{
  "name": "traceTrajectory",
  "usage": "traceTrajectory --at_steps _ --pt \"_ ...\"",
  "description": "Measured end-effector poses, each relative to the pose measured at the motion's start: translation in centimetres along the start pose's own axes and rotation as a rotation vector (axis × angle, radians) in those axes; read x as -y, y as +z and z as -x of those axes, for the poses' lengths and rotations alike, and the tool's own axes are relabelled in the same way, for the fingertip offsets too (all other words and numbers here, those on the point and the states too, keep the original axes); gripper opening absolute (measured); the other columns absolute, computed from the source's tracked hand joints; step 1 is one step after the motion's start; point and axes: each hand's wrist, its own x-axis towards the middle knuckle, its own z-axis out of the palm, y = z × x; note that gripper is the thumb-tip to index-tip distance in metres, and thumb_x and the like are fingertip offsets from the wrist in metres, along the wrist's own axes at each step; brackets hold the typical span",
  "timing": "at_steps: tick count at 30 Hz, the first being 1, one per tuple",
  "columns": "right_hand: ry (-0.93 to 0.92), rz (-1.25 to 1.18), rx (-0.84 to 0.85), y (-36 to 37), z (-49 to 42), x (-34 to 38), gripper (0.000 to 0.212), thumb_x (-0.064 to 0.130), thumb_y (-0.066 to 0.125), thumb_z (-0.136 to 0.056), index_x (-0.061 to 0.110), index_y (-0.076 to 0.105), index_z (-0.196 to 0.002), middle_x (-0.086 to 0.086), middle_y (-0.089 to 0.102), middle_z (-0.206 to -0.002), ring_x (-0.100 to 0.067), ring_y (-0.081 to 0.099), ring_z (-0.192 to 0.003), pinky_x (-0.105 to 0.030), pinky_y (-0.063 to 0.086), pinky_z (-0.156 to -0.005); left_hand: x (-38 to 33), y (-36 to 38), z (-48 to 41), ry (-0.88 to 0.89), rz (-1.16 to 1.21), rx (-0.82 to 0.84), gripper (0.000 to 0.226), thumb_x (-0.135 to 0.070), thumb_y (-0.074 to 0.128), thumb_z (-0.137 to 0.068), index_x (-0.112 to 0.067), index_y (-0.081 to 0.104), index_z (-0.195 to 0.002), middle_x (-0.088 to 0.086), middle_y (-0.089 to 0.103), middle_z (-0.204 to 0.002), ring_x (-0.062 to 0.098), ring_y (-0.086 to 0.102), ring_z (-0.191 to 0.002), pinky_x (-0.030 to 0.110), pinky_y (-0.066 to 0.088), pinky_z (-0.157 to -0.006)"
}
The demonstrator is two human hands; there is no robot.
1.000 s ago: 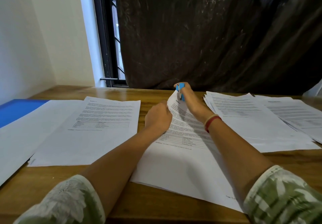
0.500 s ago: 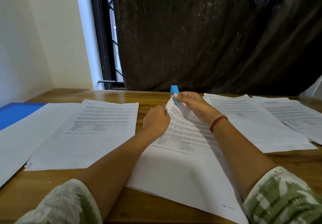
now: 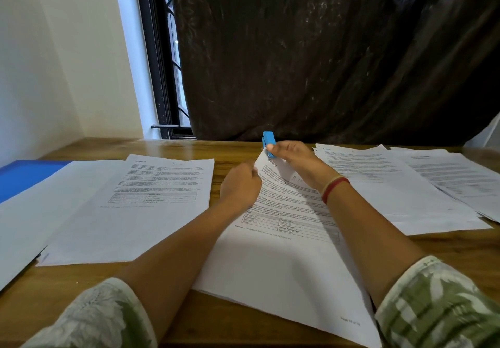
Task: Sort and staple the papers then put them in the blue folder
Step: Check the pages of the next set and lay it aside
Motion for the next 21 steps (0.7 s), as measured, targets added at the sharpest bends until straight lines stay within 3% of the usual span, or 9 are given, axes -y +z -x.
traceTrajectory --at_steps 7,11,13,16,18,21 --pt "-0.018 -0.038 0.017 0.1 -0.2 -0.6 0.03 0.046 0.062 -0.09 0.018 0.069 -0.1 0.0 0.073 -0.088 -0.017 0.066 -0.085 -0.039 0.048 -0.093 0.4 0.2 -0.3 -0.002 0.073 0.037 0.02 -0.031 0.044 -0.101 -0.017 0.056 -0.108 -0.002 0.064 -0.098 0.018 0.066 -0.08 0.031 0.056 -0.072" --pt "-0.05 -0.065 0.071 0.6 0.0 -0.3 0.031 0.041 0.061 -0.091 0.013 0.069 -0.105 0.0 0.072 -0.089 -0.012 0.065 -0.084 -0.029 0.049 -0.084 0.0 -0.7 -0.7 -0.064 0.427 0.102 0.031 -0.043 0.05 -0.096 -0.013 0.06 -0.102 0.004 0.069 -0.091 0.015 0.067 -0.08 0.023 0.047 -0.063" --pt "-0.089 -0.058 0.099 0.9 0.0 0.0 0.031 0.038 0.062 -0.091 0.012 0.07 -0.106 -0.002 0.072 -0.096 -0.012 0.064 -0.092 -0.026 0.048 -0.086 -0.4 -1.2 -0.7 -0.06 0.508 0.119 0.038 -0.054 0.055 -0.09 -0.018 0.06 -0.101 -0.002 0.069 -0.088 0.01 0.067 -0.079 0.019 0.049 -0.063" --pt "-0.109 -0.058 0.13 1.5 0.1 0.2 0.033 0.038 0.062 -0.091 0.012 0.07 -0.109 -0.007 0.072 -0.107 -0.015 0.064 -0.102 -0.027 0.047 -0.094 -0.2 -1.6 -1.0 -0.078 0.587 0.14 0.023 -0.052 0.063 -0.085 -0.03 0.058 -0.084 -0.011 0.065 -0.078 0.001 0.063 -0.068 0.012 0.046 -0.054" --pt "-0.1 -0.053 0.125 1.7 0.1 0.0 0.031 0.037 0.061 -0.091 0.012 0.069 -0.108 -0.005 0.071 -0.104 -0.013 0.064 -0.101 -0.025 0.047 -0.092 0.2 -1.5 -1.2 -0.096 0.655 0.185 0.02 -0.048 0.066 -0.084 -0.029 0.061 -0.089 -0.01 0.067 -0.083 0.0 0.063 -0.073 0.012 0.044 -0.056" --pt "-0.094 -0.097 0.113 2.2 0.2 -0.1 0.021 0.032 0.061 -0.092 0.014 0.067 -0.102 0.002 0.07 -0.094 -0.009 0.065 -0.09 -0.021 0.047 -0.082 0.5 -1.5 -1.3 -0.111 0.693 0.198 0.039 -0.045 0.069 -0.083 -0.015 0.066 -0.109 -0.001 0.071 -0.098 0.007 0.066 -0.086 0.016 0.045 -0.062"
